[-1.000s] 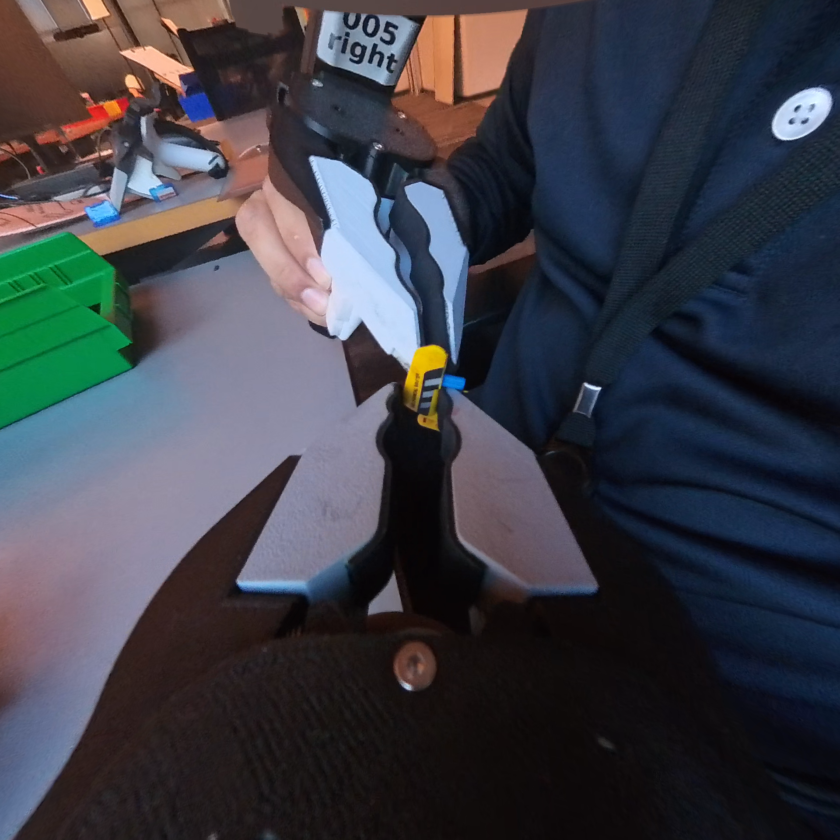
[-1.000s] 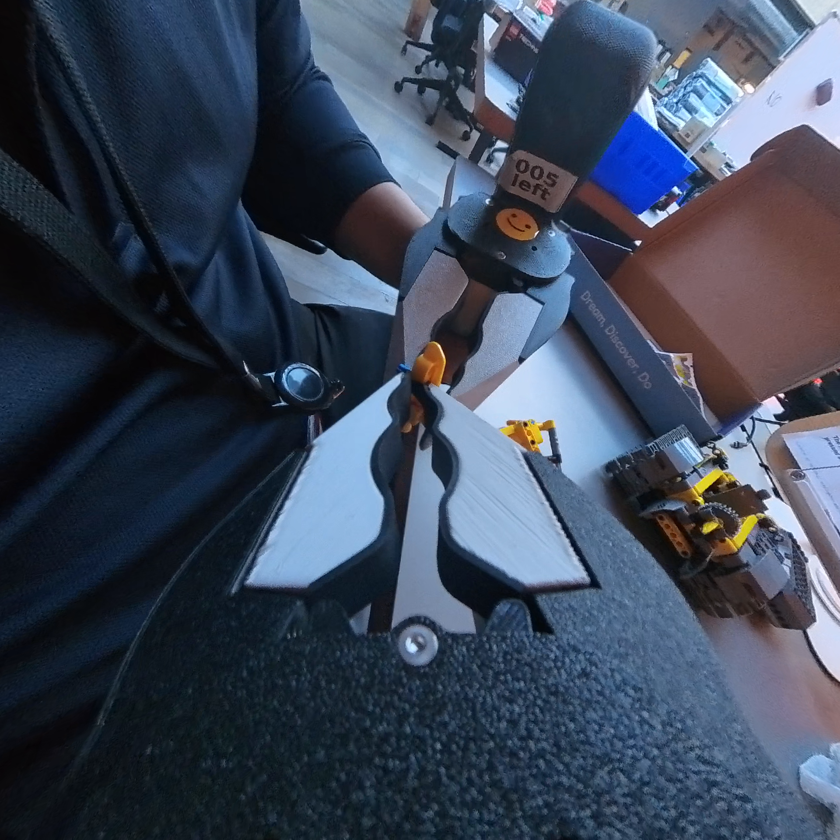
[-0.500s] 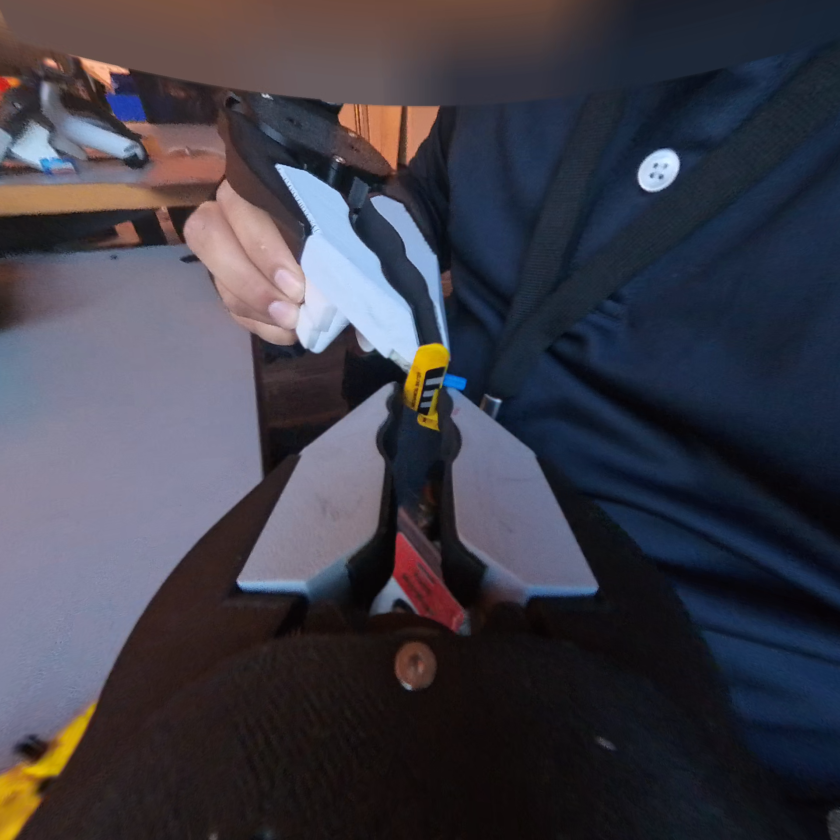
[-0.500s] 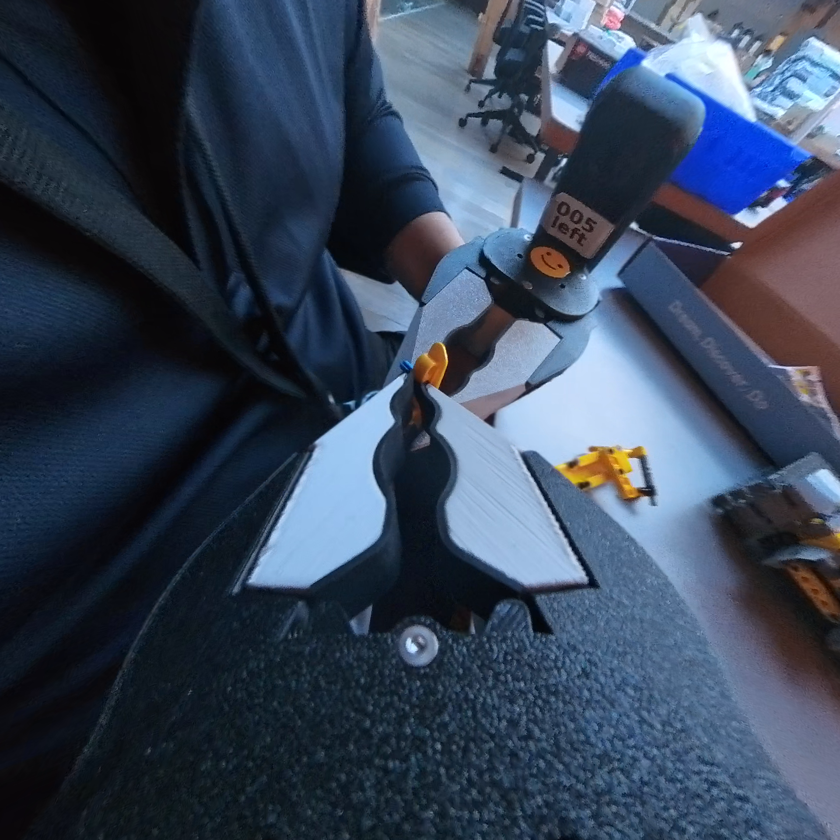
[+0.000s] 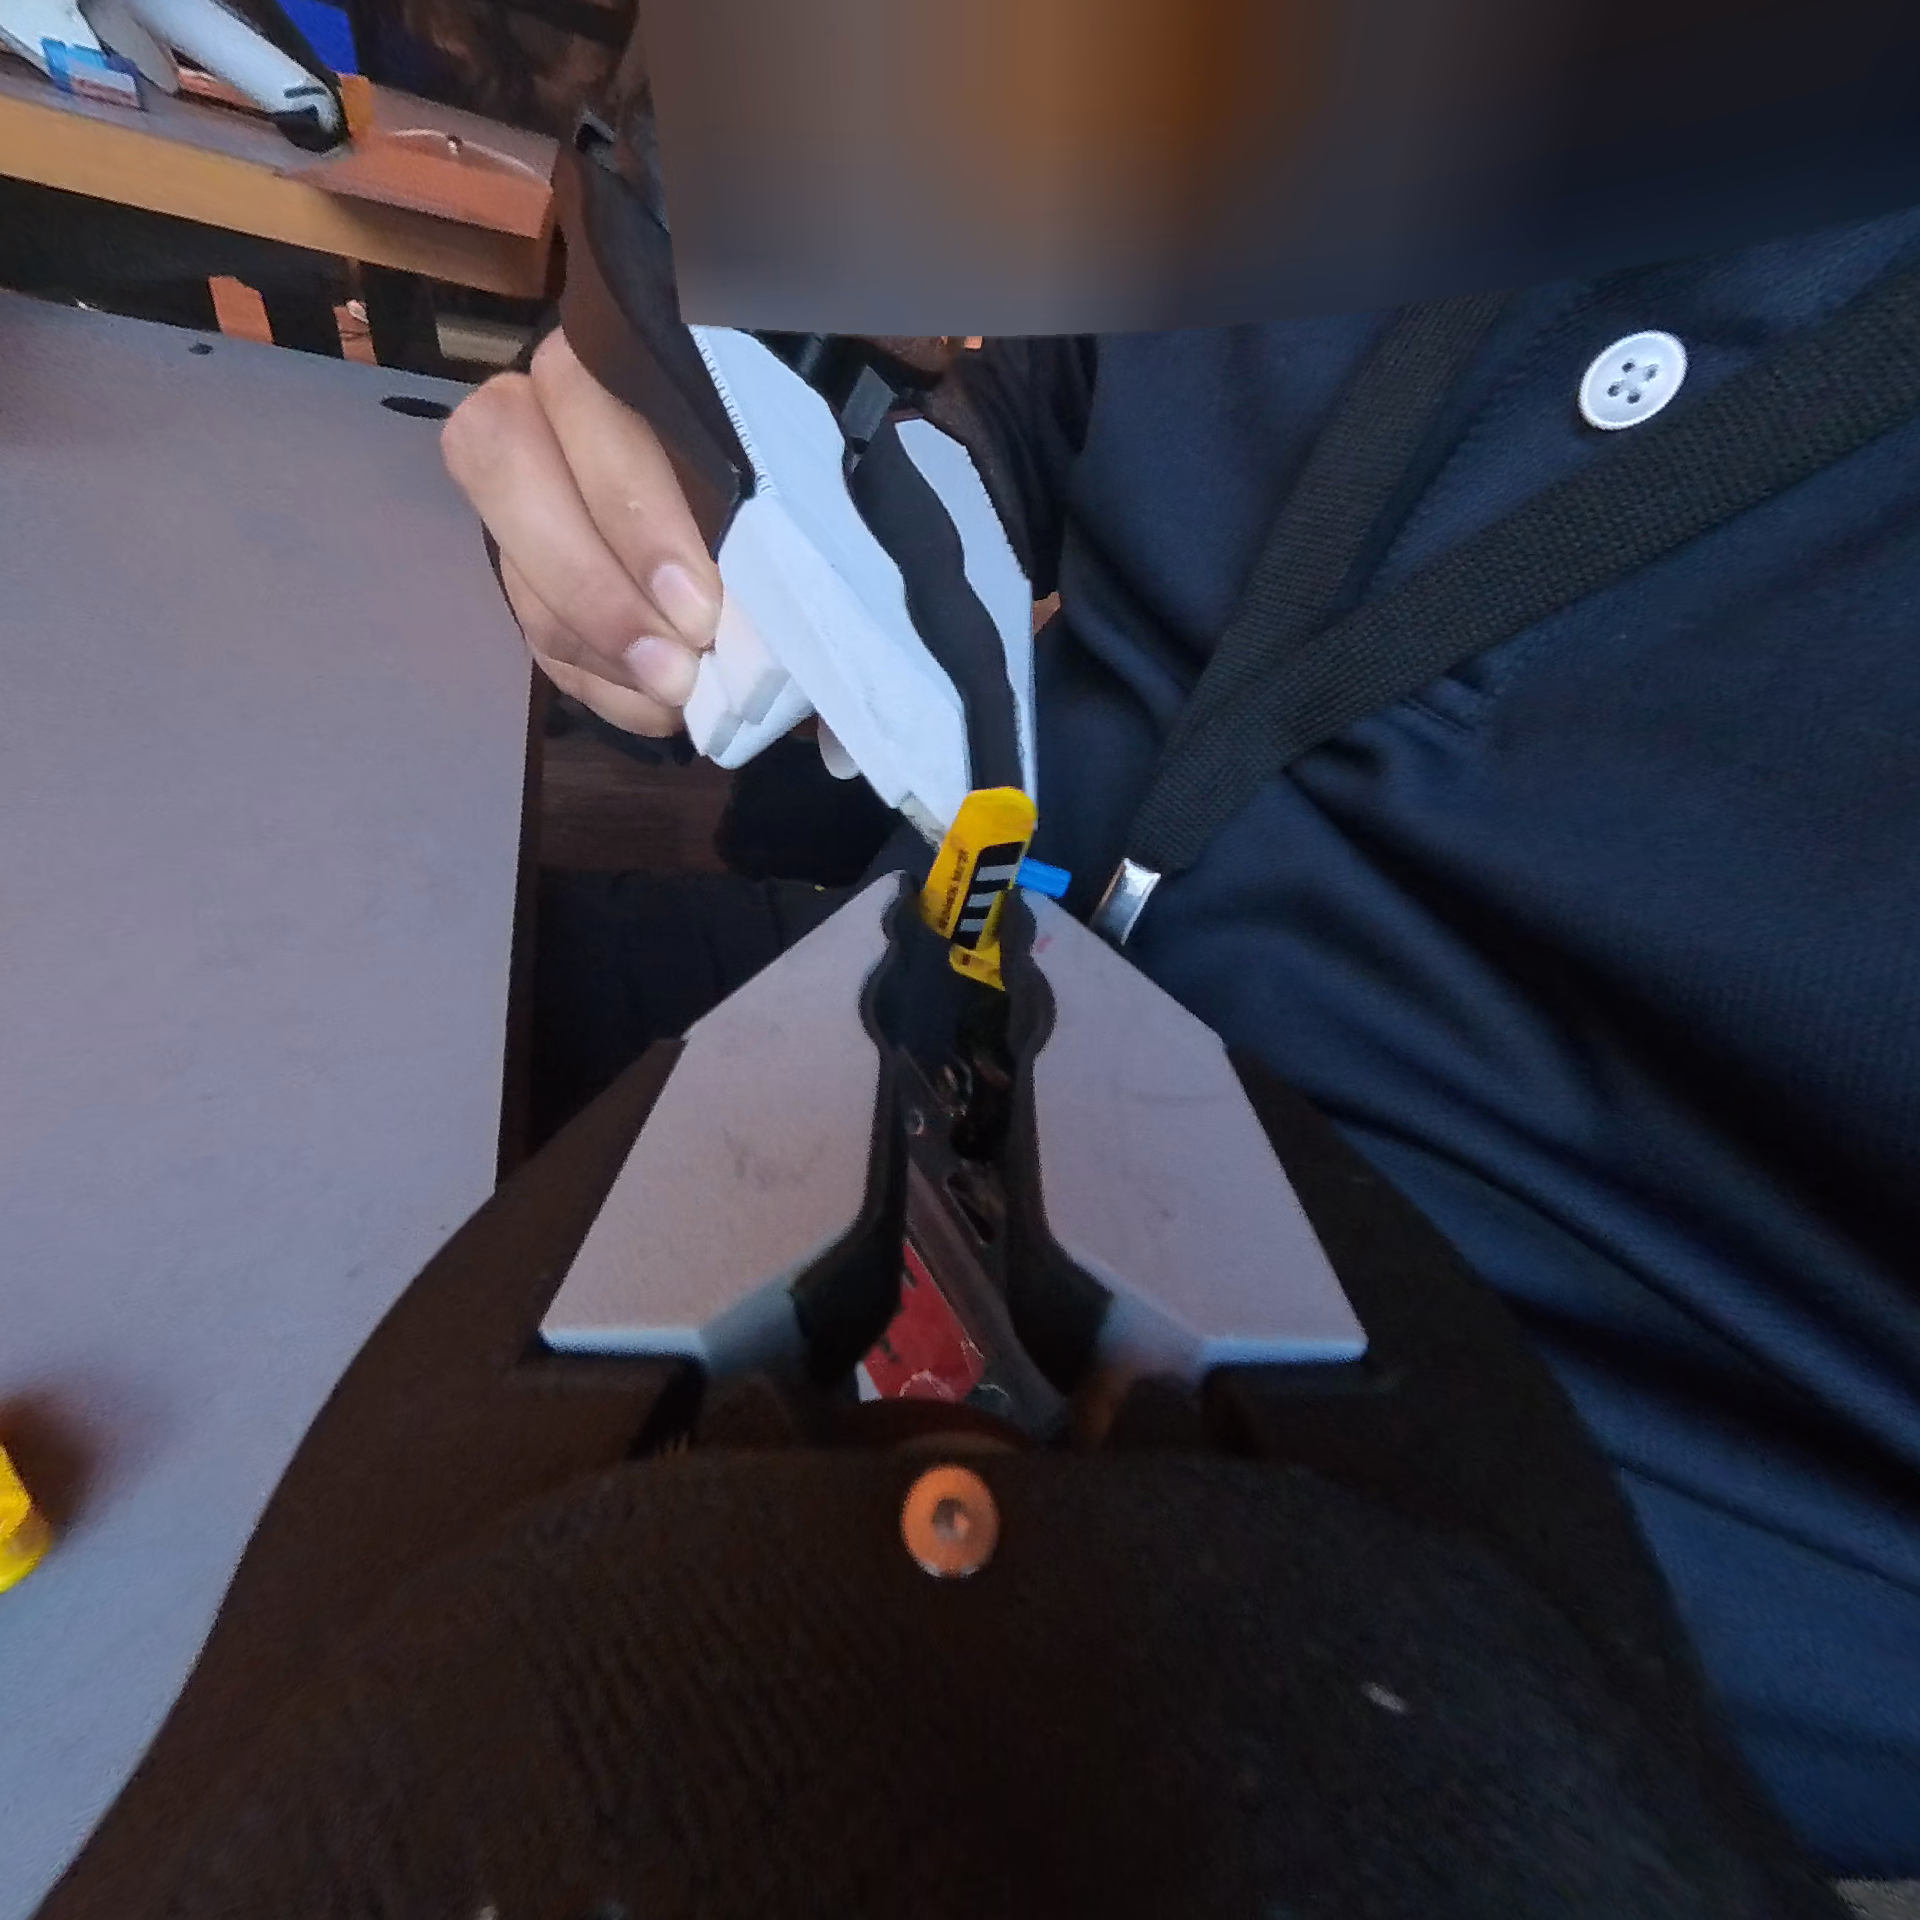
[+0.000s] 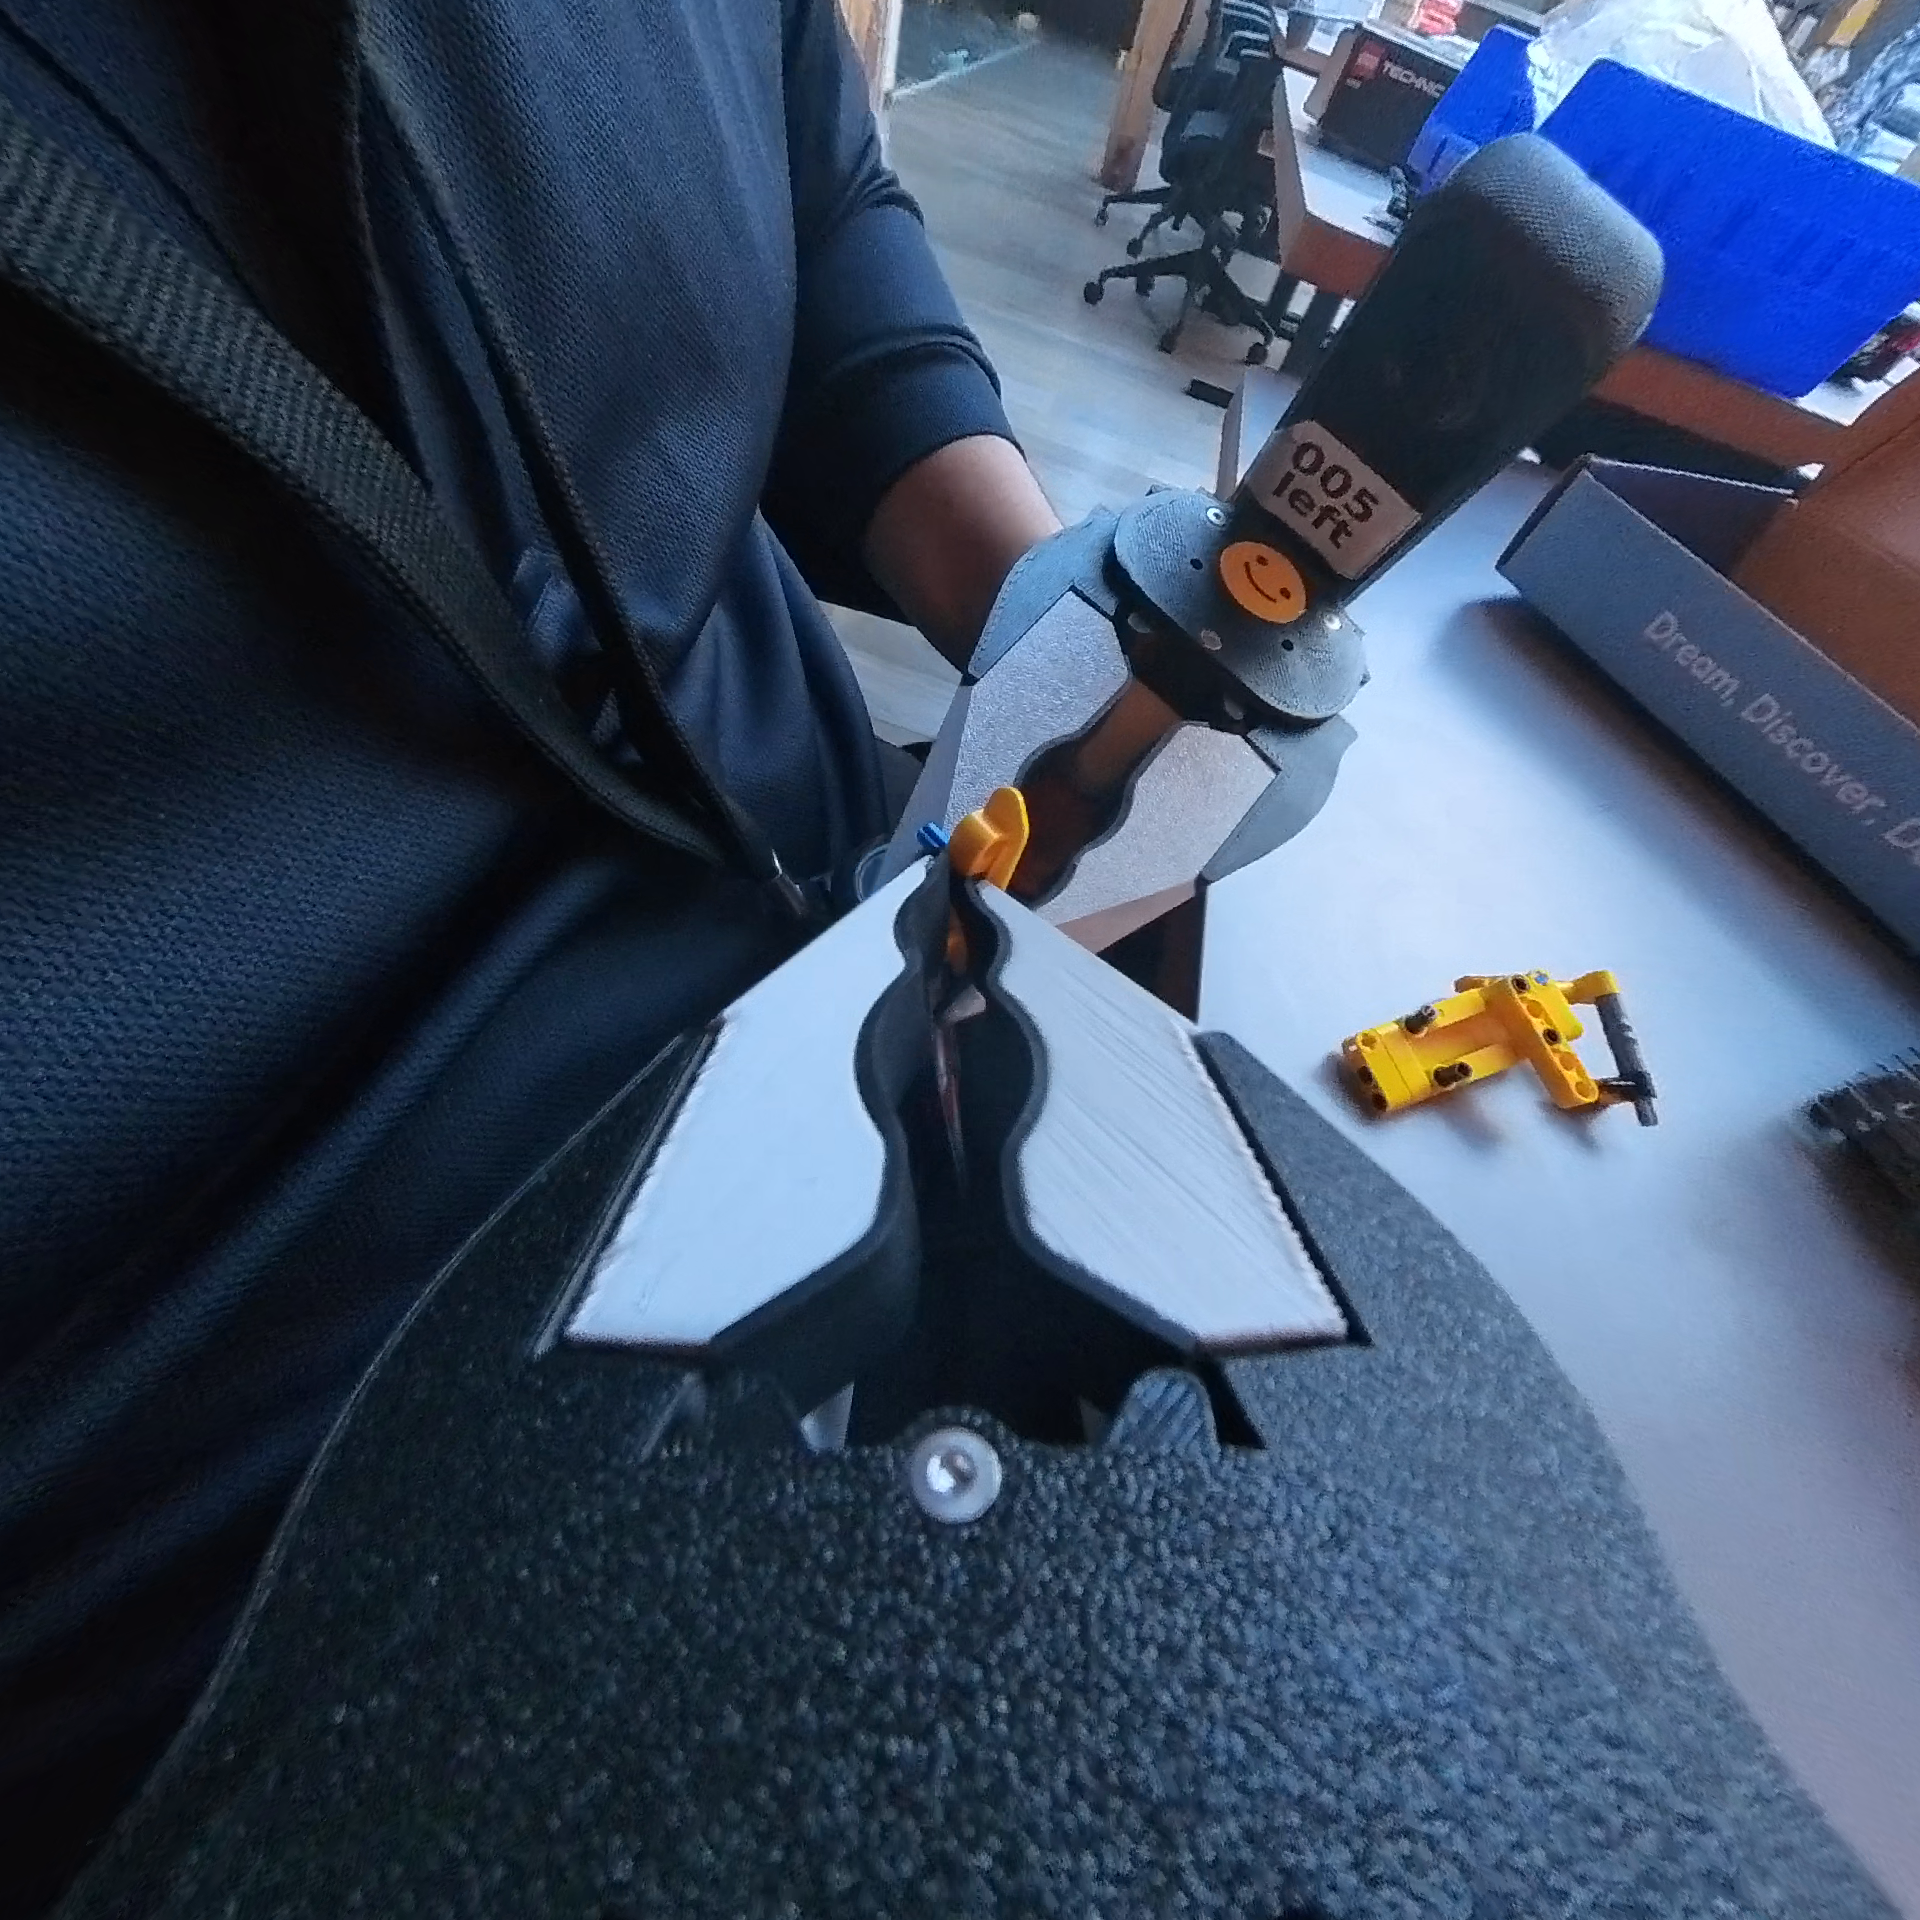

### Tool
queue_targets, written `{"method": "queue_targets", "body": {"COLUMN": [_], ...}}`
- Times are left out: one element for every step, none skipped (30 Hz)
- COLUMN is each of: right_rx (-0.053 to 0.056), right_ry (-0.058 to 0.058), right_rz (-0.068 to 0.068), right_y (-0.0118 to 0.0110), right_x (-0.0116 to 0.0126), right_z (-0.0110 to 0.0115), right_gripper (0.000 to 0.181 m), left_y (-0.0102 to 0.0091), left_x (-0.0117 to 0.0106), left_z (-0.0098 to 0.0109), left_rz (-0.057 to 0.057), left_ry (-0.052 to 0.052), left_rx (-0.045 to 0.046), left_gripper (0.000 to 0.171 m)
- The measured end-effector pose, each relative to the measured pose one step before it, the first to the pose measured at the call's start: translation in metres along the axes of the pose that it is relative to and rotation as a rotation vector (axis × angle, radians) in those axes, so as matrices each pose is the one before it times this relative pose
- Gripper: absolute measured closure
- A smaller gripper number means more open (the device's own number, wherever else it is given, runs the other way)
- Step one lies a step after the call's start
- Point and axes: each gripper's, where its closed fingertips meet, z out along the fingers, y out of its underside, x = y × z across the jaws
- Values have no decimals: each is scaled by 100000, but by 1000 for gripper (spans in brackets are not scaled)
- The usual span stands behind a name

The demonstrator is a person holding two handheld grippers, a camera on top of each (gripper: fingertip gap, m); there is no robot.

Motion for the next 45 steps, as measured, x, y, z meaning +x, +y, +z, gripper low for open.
{"method": "queue_targets", "body": {"right_rx": [576,648,740,782,840,856,1020,1573,1909,1777,1271,475,-14,137,570,961,911,478,439,877,724,487,375,406,452,583,920,1125,1068,677,593,650,432,261,251,322,220,-82,-291,-104,-67,24,74,-230,-686], "right_ry": [-94,-27,-22,-380,-647,-650,-887,-1124,-1004,-229,-93,-551,-603,-370,-324,86,529,169,77,145,-440,-715,-547,-305,-284,-83,244,200,100,118,104,-107,-331,-199,-136,-432,-674,-685,-910,-839,-760,-301,431,1037,1733], "right_rz": [66,69,66,12,-101,-150,66,482,917,543,253,49,-488,-414,143,118,-269,-512,-480,2,318,115,-101,-9,204,53,140,361,184,-249,-266,-37,-102,-677,-612,-161,-242,-439,-327,-177,-234,34,811,1173,1375], "right_y": [19,-9,-15,-14,-31,-19,-40,-107,-163,-143,-109,-31,24,10,-33,-98,-162,-131,-97,-94,-33,3,-2,-25,-24,-28,-79,-113,-121,-78,-79,-109,-81,-42,-48,-37,-6,44,68,61,46,7,-51,2,66], "right_x": [34,77,92,57,14,12,-21,-47,0,112,141,59,11,22,37,98,142,71,58,58,-3,-79,-79,-41,-33,2,41,50,22,22,2,4,-23,-31,-11,-23,-61,-84,-127,-96,-79,-6,124,255,386], "right_z": [-19,-36,-42,-22,-7,12,-7,-20,-47,-94,-95,-49,-5,8,4,-16,-19,5,16,8,-4,17,21,27,9,-9,-29,-18,-23,-14,-28,-29,-30,-15,-17,-7,9,41,62,53,55,63,38,-39,-96], "right_gripper": [181,181,181,181,181,181,181,181,181,181,181,181,181,181,181,181,181,181,181,181,181,181,181,181,181,181,181,181,181,181,181,181,181,181,181,181,181,181,181,181,181,181,181,181,181], "left_y": [10,-44,-82,-29,-25,-18,8,-86,-153,-217,-216,-74,36,23,-26,-126,-222,-134,-83,-121,-19,55,59,5,3,-18,-104,-122,-128,-63,-93,-115,-74,-11,-41,-20,9,82,164,104,112,40,-126,-98,-175], "left_x": [-34,-52,-84,-29,21,20,44,129,108,-21,-63,-38,-20,-19,3,-9,-15,32,42,31,24,81,78,67,79,29,14,58,57,35,36,65,53,30,13,61,42,57,62,37,47,47,25,-167,-327], "left_z": [13,5,-35,-10,-7,-11,6,36,31,-35,-25,-9,8,-33,-25,-57,-90,-60,-40,-45,9,35,43,7,22,18,-10,5,10,6,25,52,47,54,29,23,51,34,46,20,22,-21,-101,-168,-259], "left_rz": [-291,-398,-494,-529,-172,-185,-191,-175,-127,-875,-1125,-701,-409,-416,-542,-767,-944,-344,-224,-595,-224,-274,-239,-608,-872,-416,-612,-500,-332,-299,-355,-676,-482,58,-122,-581,-606,-945,-706,-499,-461,-378,-617,-723,-349], "left_ry": [373,285,105,563,847,830,937,1395,1244,692,364,223,85,59,277,288,349,459,441,462,415,854,785,810,1076,570,563,838,776,525,530,697,675,310,258,548,325,417,193,-161,-88,-119,-319,-1575,-2931], "left_rx": [21,338,485,92,211,161,-124,286,811,1276,1127,284,-265,-127,108,639,1297,798,533,704,74,-418,-425,25,62,207,518,603,697,351,626,882,682,62,275,354,499,295,-98,59,-214,309,1317,934,760], "left_gripper": [160,160,160,160,160,160,160,159,159,159,159,159,159,159,159,159,159,159,159,159,159,159,159,159,159,158,158,158,158,158,158,158,158,157,157,157,157,157,157,157,157,157,157,157,157]}}
